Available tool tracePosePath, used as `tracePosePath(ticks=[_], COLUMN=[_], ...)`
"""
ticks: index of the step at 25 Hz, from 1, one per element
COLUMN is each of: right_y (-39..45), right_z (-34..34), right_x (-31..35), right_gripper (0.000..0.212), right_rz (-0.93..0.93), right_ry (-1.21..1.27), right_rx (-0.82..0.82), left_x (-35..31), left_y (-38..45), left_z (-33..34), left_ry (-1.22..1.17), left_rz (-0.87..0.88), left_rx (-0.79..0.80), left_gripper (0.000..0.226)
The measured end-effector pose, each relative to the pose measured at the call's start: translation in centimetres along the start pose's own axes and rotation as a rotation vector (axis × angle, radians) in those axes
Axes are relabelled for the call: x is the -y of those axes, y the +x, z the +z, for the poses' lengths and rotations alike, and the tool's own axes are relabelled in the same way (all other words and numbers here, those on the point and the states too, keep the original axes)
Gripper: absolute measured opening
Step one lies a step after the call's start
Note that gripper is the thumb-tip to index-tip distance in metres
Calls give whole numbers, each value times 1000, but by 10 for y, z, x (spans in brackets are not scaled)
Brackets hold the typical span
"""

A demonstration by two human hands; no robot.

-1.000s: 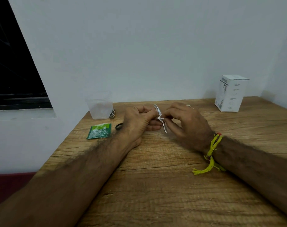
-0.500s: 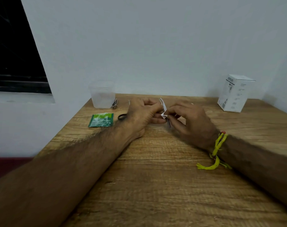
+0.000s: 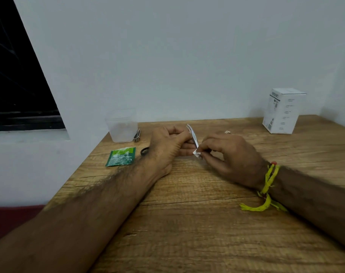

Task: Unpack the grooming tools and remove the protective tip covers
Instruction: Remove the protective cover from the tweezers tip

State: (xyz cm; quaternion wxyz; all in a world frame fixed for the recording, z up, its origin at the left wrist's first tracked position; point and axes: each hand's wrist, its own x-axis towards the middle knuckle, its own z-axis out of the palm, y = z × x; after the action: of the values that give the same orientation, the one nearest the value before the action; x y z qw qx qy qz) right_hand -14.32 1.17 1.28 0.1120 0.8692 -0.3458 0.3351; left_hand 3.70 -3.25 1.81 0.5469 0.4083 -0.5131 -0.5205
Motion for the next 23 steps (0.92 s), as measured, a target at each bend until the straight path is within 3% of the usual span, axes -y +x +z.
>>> tracePosePath(ticks=[6,17,23], right_y=[-1,1,-1], right_z=[-5,-8,-11], right_x=[2,7,3], right_gripper=[8,17,12], right_rz=[-23,-24,93], right_ry=[8,-39,22], right_rx=[62,137,148], left_x=[-1,2,1], left_y=[1,4,4], left_z=[-1,0,0], left_ry=[-3,-56,-99], left_rz=[-6,-3,12], left_rx=[-13,-50,-66], left_gripper=[29,7,8])
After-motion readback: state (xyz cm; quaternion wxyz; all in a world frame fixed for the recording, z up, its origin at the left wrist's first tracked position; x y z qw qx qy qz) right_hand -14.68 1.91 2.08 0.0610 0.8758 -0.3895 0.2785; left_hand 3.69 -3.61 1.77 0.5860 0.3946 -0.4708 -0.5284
